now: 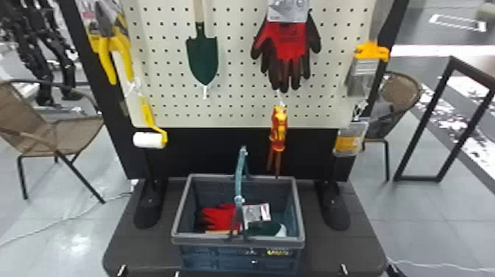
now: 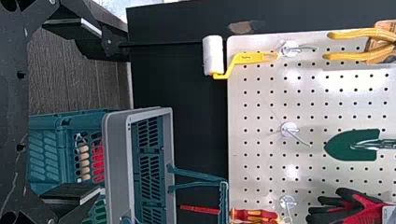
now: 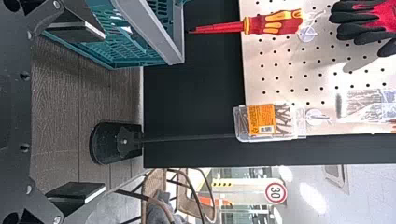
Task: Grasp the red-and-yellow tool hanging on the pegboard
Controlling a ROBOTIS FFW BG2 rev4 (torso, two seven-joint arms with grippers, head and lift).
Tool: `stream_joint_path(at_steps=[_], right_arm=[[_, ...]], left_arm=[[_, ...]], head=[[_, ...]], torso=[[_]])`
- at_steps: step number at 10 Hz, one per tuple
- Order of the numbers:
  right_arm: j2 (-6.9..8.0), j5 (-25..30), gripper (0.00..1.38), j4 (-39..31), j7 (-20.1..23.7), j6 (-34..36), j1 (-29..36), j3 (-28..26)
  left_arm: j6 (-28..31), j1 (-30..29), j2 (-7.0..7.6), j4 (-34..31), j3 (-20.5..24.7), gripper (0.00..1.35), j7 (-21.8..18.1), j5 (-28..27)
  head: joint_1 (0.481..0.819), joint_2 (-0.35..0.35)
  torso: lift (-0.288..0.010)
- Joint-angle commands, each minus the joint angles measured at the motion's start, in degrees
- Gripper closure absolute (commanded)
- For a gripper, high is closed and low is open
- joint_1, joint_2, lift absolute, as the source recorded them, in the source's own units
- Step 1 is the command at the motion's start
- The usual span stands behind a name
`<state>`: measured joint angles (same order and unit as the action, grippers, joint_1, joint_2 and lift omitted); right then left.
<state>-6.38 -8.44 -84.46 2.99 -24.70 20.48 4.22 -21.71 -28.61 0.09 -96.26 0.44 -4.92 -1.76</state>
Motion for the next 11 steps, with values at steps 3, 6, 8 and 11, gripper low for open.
stream_joint_path(at_steps=[3,6,8,11], right_arm=[[-0.03,-0.09,0.16,-0.09,0.0,0.0,0.0,0.0],[-0.3,-0.7,0.16,-0.26,0.26,0.0,-0.53,-0.09],[-1.79,-0.7,0.16,-2.81,5.8,5.8,-5.18,-0.09],[-1.97,-0.53,0.16,-0.26,12.57,11.07,-14.94,-0.09]], left_arm=[[0.0,-0.13,-0.24,0.02,0.09,0.14,0.0,0.0],[0.0,-0.13,-0.24,0.02,0.09,0.14,0.0,0.09],[0.0,-0.13,-0.24,0.02,0.09,0.14,0.0,0.09],[0.44,0.66,-0.24,0.19,-0.53,0.14,0.0,0.09]], head=[[0.549,0.0],[0.549,0.0],[0.549,0.0],[0.549,0.0]], torso=[[-0.1],[-0.1],[-0.1],[-0.1]])
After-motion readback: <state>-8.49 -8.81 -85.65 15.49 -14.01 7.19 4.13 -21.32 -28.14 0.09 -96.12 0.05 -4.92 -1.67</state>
